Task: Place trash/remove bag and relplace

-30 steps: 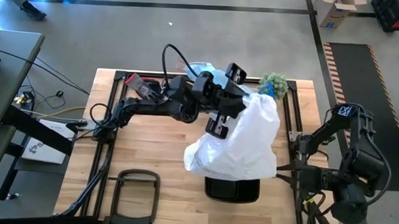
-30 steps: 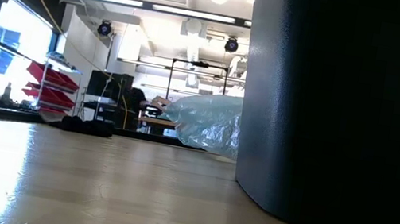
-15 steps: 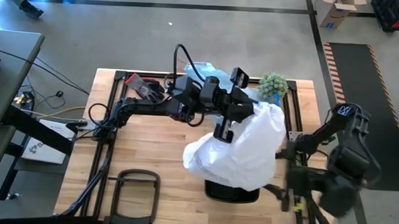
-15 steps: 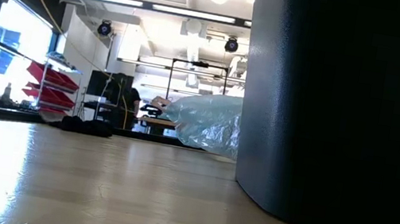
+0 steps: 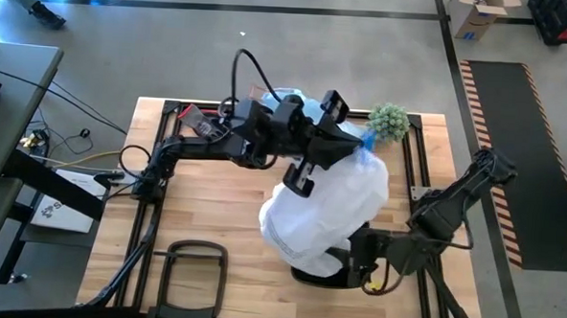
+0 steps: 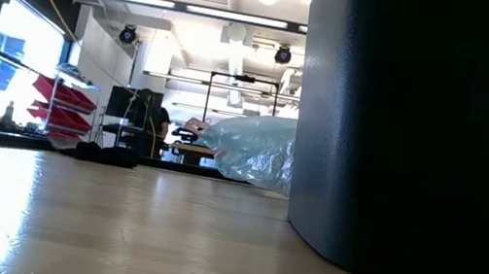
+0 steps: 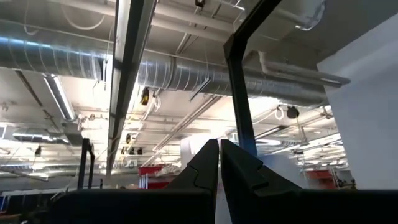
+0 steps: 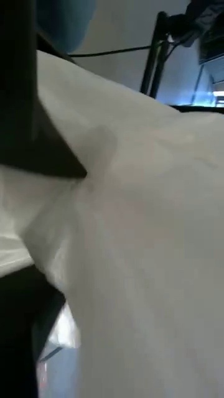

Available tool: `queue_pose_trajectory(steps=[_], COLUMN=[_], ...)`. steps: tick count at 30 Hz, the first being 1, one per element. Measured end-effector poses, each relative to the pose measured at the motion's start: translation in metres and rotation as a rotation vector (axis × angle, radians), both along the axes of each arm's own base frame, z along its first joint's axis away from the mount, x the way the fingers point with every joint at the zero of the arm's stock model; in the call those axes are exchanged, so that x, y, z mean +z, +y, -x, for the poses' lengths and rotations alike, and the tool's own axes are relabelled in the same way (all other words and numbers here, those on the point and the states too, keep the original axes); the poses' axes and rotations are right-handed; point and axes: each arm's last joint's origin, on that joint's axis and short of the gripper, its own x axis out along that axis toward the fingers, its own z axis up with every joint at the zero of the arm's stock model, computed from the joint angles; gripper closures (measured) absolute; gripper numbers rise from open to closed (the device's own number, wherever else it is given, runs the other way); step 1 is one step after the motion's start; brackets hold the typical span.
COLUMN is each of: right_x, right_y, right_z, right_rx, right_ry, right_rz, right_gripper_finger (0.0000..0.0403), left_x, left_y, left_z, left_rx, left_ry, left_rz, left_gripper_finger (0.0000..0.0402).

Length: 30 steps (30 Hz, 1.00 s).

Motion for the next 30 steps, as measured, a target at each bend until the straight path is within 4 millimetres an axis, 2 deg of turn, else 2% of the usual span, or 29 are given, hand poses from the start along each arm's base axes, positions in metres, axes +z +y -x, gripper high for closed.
queue_pose_trajectory(steps=[3,5,10,16,21,25,30], right_x=[-0.001,0.005,0.032,0.074,0.082,0.079,0.076], right_y=[0.002,0.005,0.013,0.019,0.03,0.038,0.044], right_z=[-0.002,0.001,0.017,0.053,0.075,0.083,0.09], right_rx=[0.019,0.03,-0.091,-0.443,-0.457,-0.415,-0.37], right_ry=[-0.04,-0.066,-0.157,-0.235,-0.228,-0.226,-0.204], right_rz=[-0.007,-0.001,0.061,0.195,0.244,0.261,0.339], right_gripper_finger=[0.035,0.0386,0.04,0.0402,0.0403,0.0403,0.0403], left_x=[0.006,0.01,0.019,0.022,0.036,0.047,0.037], left_y=[0.0,0.001,0.002,0.002,0.002,-0.008,-0.038], left_z=[0.006,0.011,0.02,0.023,0.04,0.065,0.105], left_rx=[0.009,0.025,0.05,0.053,0.029,0.045,0.277], left_ry=[0.006,0.006,-0.024,-0.036,-0.037,0.166,0.573], left_rz=[-0.005,-0.02,-0.029,-0.027,-0.061,-0.135,-0.292], left_gripper_finger=[0.0402,0.0402,0.0402,0.0402,0.0402,0.0402,0.0402])
